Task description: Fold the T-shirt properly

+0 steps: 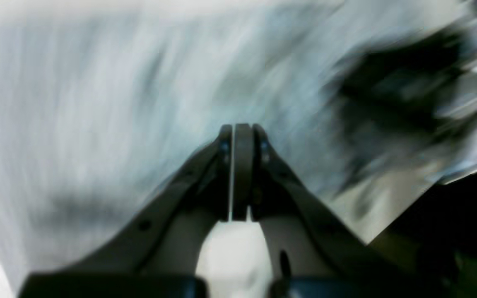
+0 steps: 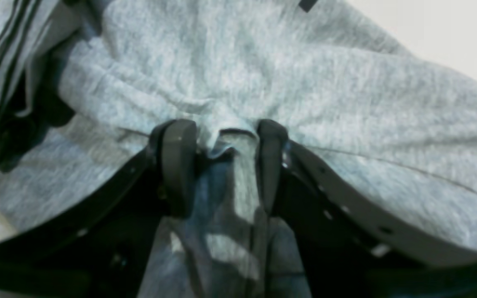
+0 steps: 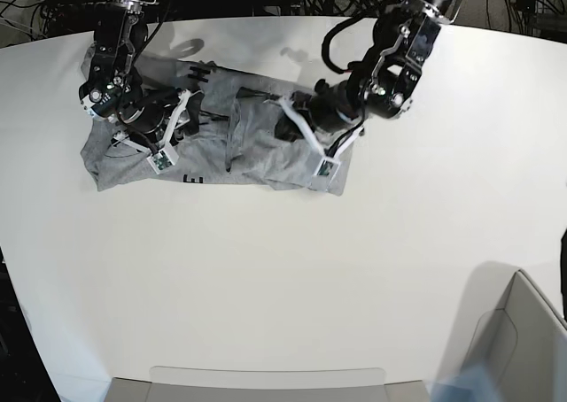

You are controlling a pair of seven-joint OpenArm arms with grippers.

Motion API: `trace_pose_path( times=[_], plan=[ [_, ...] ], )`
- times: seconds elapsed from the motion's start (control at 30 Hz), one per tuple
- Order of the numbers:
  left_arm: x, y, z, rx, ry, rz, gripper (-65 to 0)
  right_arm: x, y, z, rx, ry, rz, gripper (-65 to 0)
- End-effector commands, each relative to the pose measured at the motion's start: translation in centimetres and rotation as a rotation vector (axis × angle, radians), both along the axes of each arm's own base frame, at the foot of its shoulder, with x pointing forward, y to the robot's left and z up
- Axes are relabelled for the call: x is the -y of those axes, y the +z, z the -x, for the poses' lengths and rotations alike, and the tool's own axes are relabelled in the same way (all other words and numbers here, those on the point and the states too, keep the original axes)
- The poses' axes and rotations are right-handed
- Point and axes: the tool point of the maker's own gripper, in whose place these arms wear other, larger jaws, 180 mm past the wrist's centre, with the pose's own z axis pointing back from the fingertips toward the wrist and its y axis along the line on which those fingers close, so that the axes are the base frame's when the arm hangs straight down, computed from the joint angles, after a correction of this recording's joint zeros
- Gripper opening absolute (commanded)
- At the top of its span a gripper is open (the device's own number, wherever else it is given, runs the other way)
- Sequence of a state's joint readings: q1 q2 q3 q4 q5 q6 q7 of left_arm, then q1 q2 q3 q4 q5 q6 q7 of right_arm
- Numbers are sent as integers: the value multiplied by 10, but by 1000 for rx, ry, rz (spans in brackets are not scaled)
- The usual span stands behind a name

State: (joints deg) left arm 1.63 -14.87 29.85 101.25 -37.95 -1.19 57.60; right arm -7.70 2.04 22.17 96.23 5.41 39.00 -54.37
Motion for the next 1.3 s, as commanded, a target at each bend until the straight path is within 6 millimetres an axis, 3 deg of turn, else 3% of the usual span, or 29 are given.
trace_pose_path(
  times=[0.0,0.1,0.3,0.4,0.47,0.53,0.7,0.87,1.0,1.27],
  plan=[
    [5,5,-10,27,0,24,-648,-2,19,-13,71,3,-8,-400],
    [-4,-28,-2,-68,20,-15,-650,-5,33,-18,117,6,-7,-400],
    [2,-23,-4,-62,24,5,-650,14,76,-30,254,-91,-8,-401],
    [1,-23,-3,-62,22,1,-650,34,100,-31,333,-168,-68,-401],
    [1,-24,-3,-62,21,0,-650,53,102,-22,327,-231,-100,-400],
    [1,-24,-2,-64,19,-1,-650,86,101,-9,284,-289,-72,-399],
    [1,-25,-2,-65,18,-3,-650,135,81,25,147,-381,-89,-398],
    [2,-25,-2,-67,18,1,-650,161,45,51,48,-474,-241,-398],
    [3,-25,-1,-69,18,2,-650,164,7,67,-68,-538,-324,-398],
    [3,-25,-1,-70,18,2,-650,165,-21,68,-87,-599,-428,-398]
  ],
)
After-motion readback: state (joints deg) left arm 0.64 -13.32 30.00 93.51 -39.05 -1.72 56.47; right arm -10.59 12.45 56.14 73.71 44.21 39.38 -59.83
